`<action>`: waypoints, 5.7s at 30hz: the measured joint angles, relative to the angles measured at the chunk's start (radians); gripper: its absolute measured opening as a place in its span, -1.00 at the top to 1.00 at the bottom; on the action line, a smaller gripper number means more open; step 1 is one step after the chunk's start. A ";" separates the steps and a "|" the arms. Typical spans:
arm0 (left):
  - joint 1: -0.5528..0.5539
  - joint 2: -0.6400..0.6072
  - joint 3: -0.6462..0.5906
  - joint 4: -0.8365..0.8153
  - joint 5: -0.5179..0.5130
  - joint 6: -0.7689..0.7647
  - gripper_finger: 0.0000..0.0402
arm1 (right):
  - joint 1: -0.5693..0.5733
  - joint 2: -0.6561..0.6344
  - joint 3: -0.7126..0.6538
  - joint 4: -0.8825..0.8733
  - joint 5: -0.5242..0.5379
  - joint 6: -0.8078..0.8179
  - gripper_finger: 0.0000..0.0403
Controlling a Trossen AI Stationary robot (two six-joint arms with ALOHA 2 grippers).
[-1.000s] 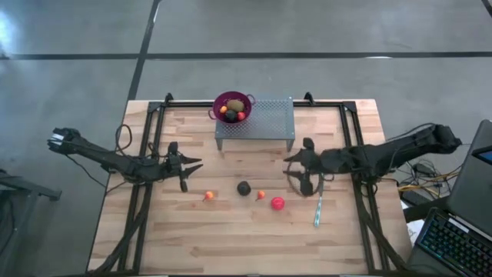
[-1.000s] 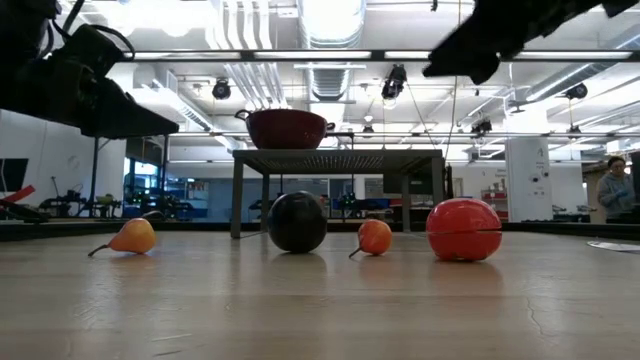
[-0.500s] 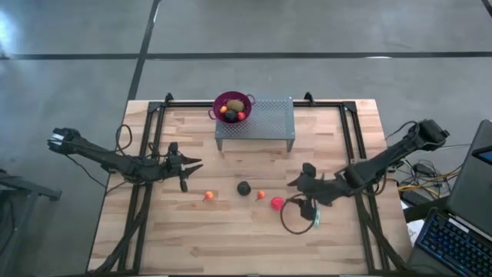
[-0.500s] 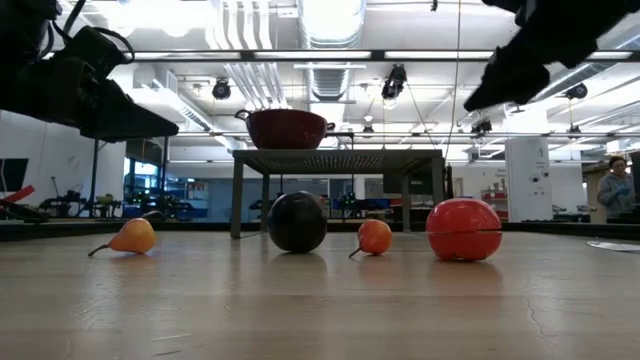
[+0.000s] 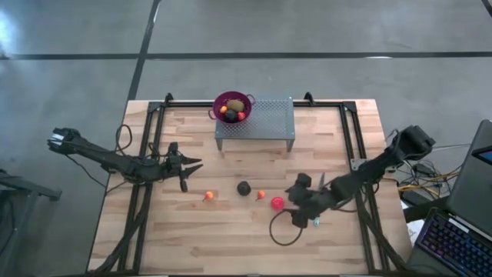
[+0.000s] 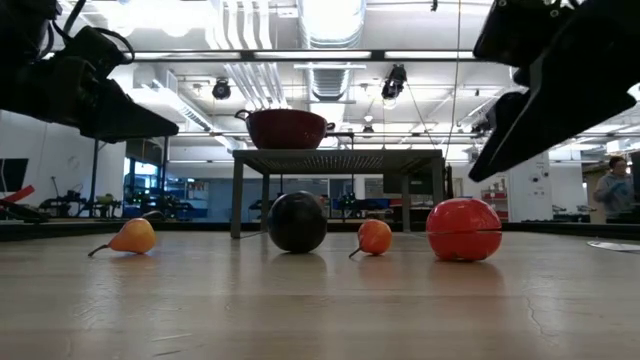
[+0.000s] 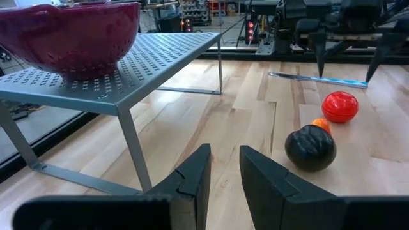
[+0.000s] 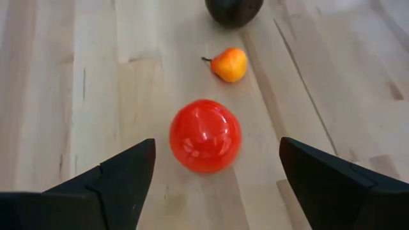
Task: Pick & Place Fruit
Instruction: Put the red tomato into the purple strainer bowl on the shelf
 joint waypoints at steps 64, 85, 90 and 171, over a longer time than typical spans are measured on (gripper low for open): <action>0.000 0.000 0.000 -0.002 0.000 -0.010 0.55 | -0.048 0.261 0.088 0.055 -0.025 0.029 -0.27; 0.000 0.000 0.000 -0.002 0.000 -0.012 0.55 | -0.049 0.258 0.090 0.055 -0.025 0.031 -0.33; 0.000 0.000 0.000 -0.002 0.000 -0.012 0.55 | -0.049 0.257 0.135 0.057 -0.025 0.004 -0.29; 0.000 0.001 0.000 -0.015 0.000 -0.038 0.55 | -0.197 0.781 0.870 0.009 -0.238 -0.359 -0.75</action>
